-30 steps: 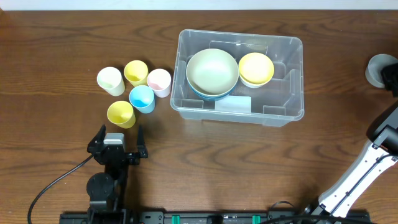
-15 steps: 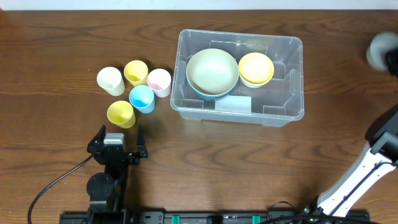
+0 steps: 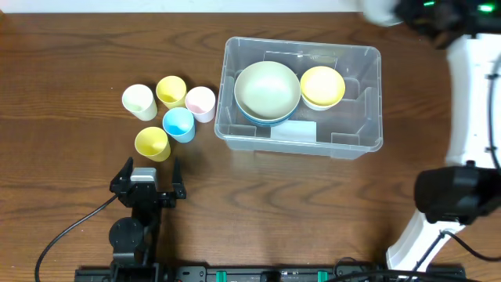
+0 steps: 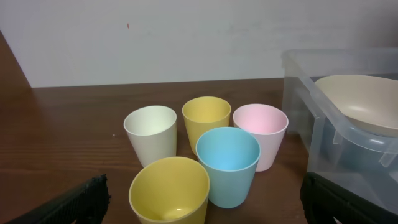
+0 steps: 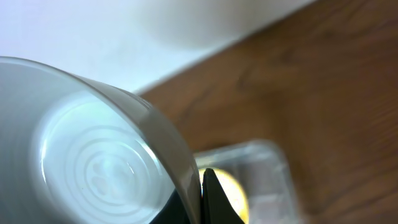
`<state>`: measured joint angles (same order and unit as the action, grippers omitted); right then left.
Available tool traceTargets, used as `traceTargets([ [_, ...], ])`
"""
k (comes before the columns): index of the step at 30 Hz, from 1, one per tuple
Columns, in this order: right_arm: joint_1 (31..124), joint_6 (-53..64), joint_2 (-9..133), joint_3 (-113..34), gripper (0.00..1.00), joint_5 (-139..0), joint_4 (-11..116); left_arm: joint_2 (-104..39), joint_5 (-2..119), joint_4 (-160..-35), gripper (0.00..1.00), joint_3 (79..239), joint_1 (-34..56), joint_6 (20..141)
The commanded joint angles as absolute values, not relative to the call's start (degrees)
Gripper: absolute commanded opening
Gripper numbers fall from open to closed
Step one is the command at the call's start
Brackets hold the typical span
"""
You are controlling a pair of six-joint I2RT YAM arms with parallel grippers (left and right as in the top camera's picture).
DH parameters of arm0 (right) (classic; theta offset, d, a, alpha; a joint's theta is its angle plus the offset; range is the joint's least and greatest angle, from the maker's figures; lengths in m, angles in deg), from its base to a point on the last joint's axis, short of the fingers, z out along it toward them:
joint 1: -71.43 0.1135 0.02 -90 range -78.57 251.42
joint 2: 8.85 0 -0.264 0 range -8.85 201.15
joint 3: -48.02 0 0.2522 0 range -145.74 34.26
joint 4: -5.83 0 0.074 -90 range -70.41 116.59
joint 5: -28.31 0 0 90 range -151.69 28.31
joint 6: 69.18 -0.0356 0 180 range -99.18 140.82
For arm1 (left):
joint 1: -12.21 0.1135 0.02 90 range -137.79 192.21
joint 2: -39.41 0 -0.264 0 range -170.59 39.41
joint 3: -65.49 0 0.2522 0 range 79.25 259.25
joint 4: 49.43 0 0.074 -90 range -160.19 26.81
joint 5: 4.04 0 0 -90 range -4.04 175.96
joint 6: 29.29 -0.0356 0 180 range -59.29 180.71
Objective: Pack container
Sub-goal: 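Lift the grey bowl and carry it over the yellow bowl, then lower the grey bowl onto the yellow bowl and open the gripper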
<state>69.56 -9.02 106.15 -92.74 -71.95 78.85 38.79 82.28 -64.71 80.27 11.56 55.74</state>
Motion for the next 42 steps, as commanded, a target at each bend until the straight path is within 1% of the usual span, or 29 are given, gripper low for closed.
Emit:
traceTargets([
  [1, 73.9, -6.6, 109.1, -92.5, 0.01, -68.3, 80.2, 39.1, 81.4, -66.9, 0.98, 79.5, 11.8, 54.9],
  [4, 77.7, -6.3, 111.7, -92.5, 0.01, -65.8, 81.6, 39.1, 81.4, -66.9, 0.98, 79.5, 11.8, 54.9],
  [9, 80.2, -6.7, 115.8, -92.5, 0.01, -64.5, 83.7, 39.1, 81.4, -66.9, 0.98, 79.5, 11.8, 54.9],
  [17, 79.7, -7.8, 120.4, -92.5, 0.01, -64.4, 86.8, 39.1, 81.4, -66.9, 0.98, 79.5, 11.8, 54.9],
  [34, 79.3, -6.7, 121.8, -91.5, 0.01, -63.2, 96.0, 39.1, 81.4, -66.9, 0.98, 79.5, 11.8, 54.9],
  [38, 79.3, -6.1, 121.8, -89.7, 0.01, -63.2, 95.8, 39.1, 81.4, -66.9, 0.98, 79.5, 11.8, 54.9],
  [42, 79.3, -6.1, 121.8, -85.7, 0.01, -63.3, 92.7, 39.1, 81.4, -66.9, 0.98, 79.5, 11.8, 54.9],
])
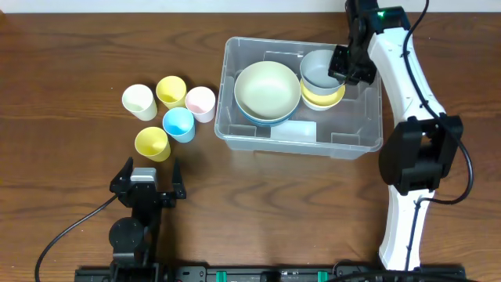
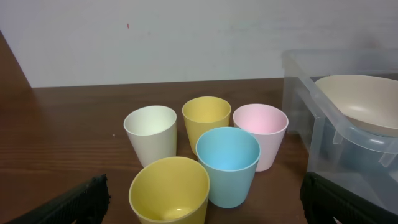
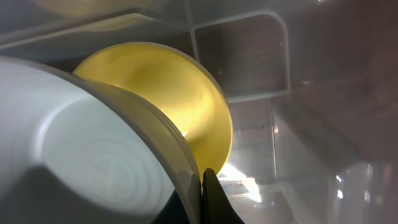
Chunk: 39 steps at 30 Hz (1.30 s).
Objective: Pack container
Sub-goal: 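Lower the grey bowl onto the yellow bowl and open the gripper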
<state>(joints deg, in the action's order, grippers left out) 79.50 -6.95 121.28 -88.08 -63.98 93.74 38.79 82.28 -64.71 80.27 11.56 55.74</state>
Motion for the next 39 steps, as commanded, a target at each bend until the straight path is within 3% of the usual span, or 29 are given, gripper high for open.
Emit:
traceTargets([
  [1, 79.3, -6.1, 121.8, -84.5, 0.01, -63.3, 91.7, 39.1, 81.4, -66.9, 0.98, 79.5, 11.8, 54.9],
  [10, 79.3, -6.1, 121.8, -78.9, 0.02, -63.2, 85.5, 39.1, 81.4, -66.9, 0.98, 79.5, 11.8, 54.9],
  [14, 79.3, -6.1, 121.8, -78.9, 0.08, -63.2, 85.1, 39.1, 81.4, -66.9, 0.98, 79.5, 11.8, 54.9],
  [20, 79.3, -5.8, 121.8, -78.9, 0.57, -63.2, 85.1, 39.1, 81.4, -66.9, 0.98, 79.5, 11.8, 54.9],
  [22, 79.3, -5.6, 121.8, -78.9, 0.66, -63.2, 85.2, 39.1, 81.4, -66.9, 0.98, 79.5, 11.8, 54.9],
  [32, 79.3, -5.2, 118.2, -80.3, 0.77, -63.5, 85.6, 39.1, 81.4, -66.9, 0.98, 79.5, 11.8, 54.9],
  [39, 79.3, -5.2, 111.5, -80.4, 0.92, -63.5, 85.6, 39.1, 81.4, -66.9, 0.98, 79.5, 11.8, 54.9],
])
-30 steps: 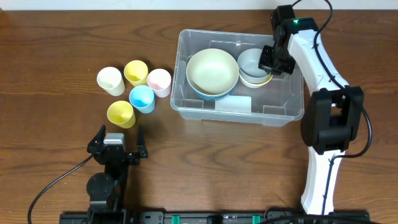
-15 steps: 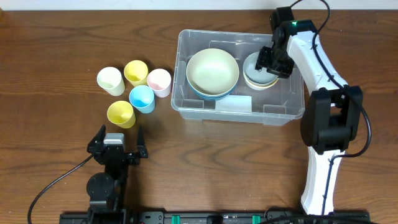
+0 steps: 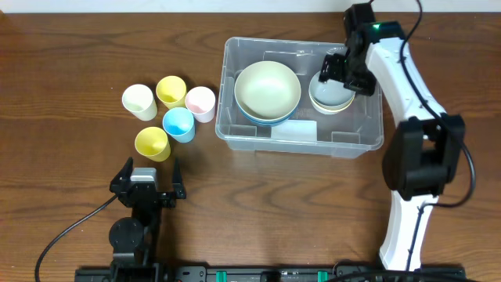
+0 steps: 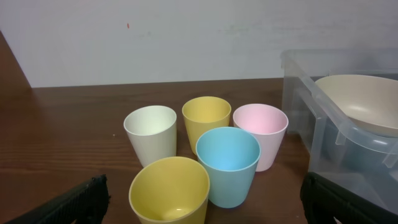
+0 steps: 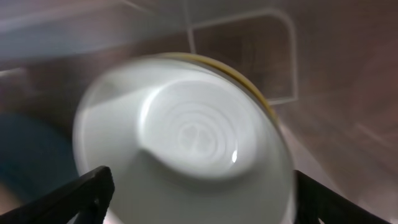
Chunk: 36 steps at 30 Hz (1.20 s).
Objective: Pack container
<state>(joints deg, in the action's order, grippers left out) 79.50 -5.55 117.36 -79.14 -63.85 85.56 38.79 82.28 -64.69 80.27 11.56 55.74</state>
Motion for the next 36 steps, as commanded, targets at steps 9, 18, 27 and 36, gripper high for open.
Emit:
traceTargets([
  [9, 79.3, -4.8, 104.5, -80.4, 0.99, -63.6, 86.1, 39.1, 81.4, -66.9, 0.98, 79.5, 11.8, 54.9],
  [18, 78.8, -3.7, 103.3, -80.5, 0.99, -60.9, 84.8, 39.1, 81.4, -66.9, 0.98, 79.5, 11.8, 54.9],
  [27, 69.3, -7.2, 99.2, -80.7, 0.99, -49.9, 83.7, 39.1, 81.4, -66.9, 0.98, 79.5, 11.8, 54.9],
  [36, 58.5, -10.9, 101.9, -79.9, 0.99, -49.9, 90.7, 39.1, 81.4, -66.9, 0.98, 79.5, 11.8, 54.9],
])
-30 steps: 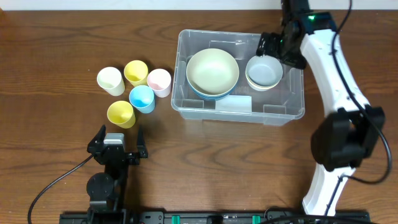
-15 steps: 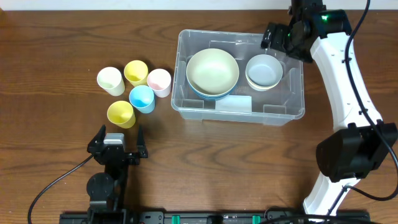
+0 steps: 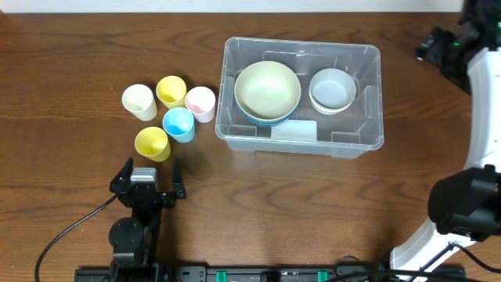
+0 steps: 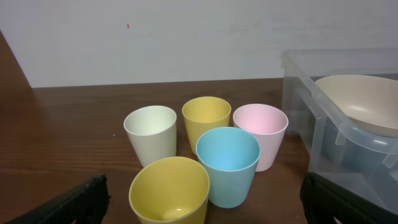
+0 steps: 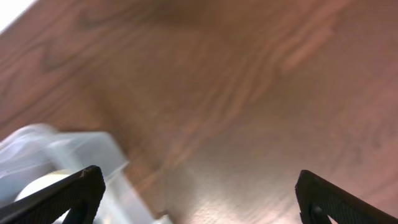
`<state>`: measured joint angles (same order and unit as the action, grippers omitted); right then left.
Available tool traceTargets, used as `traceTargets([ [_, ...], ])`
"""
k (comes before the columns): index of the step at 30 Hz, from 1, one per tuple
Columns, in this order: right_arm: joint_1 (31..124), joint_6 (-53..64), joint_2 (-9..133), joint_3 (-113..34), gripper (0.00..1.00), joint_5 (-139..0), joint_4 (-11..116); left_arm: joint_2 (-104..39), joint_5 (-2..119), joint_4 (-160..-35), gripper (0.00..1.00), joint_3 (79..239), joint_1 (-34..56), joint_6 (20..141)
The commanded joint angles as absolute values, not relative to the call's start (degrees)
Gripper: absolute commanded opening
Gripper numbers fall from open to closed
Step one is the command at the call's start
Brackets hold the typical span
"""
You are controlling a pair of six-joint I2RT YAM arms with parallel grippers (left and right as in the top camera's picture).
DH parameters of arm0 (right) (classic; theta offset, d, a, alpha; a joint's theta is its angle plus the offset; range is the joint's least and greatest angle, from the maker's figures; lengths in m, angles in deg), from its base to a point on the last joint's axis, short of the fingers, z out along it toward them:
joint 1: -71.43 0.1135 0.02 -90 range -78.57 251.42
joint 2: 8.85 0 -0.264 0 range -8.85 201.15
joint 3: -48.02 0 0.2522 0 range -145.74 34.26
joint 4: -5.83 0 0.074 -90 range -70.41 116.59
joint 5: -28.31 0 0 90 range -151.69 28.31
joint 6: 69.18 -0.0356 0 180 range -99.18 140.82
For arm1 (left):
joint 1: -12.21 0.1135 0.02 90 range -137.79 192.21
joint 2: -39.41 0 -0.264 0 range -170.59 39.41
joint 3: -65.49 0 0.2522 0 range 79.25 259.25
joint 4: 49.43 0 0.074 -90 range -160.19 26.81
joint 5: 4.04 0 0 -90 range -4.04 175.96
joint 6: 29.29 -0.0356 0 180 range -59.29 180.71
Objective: Pack container
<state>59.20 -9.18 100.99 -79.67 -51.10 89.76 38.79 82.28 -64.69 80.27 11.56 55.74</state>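
The clear plastic container (image 3: 368, 133) stands right of centre. Inside it, a cream bowl (image 3: 267, 89) rests on a blue one at the left, and a pale grey-white bowl (image 3: 332, 88) sits in a yellow bowl at the right. Several cups cluster left of it: cream (image 3: 138, 101), yellow (image 3: 171, 91), pink (image 3: 200, 103), blue (image 3: 178, 123) and a nearer yellow one (image 3: 152, 142). My left gripper (image 3: 146, 185) rests open near the front edge, facing the cups (image 4: 228, 163). My right gripper (image 3: 438, 48) is open and empty, up at the far right, beyond the container's corner (image 5: 68, 149).
Bare brown wooden table (image 3: 70, 188) surrounds the cups and container. The white right arm (image 3: 485, 110) runs down the right edge. A black cable (image 3: 63, 235) trails from the left arm's base at the front.
My right gripper, then open over the grey-white bowl in the container, has moved off to the far right corner of the table. The bowl stays nested in the yellow bowl. Left arm unchanged.
My right gripper held the grey-white bowl high at the far right. Then it carried it just above the yellow bowl in the container. Then it stood open with the bowl nested there, and now it is away at the far right. The cups never moved.
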Motion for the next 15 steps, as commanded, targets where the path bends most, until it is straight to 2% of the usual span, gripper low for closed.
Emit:
traceTargets([
  [1, 58.1, -10.9, 102.5, -79.9, 0.99, -49.9, 91.2, 39.1, 81.4, -66.9, 0.98, 79.5, 11.8, 54.9],
  [15, 56.9, -12.0, 112.8, -79.9, 0.99, -48.6, 89.6, 39.1, 81.4, -66.9, 0.98, 79.5, 11.8, 54.9],
])
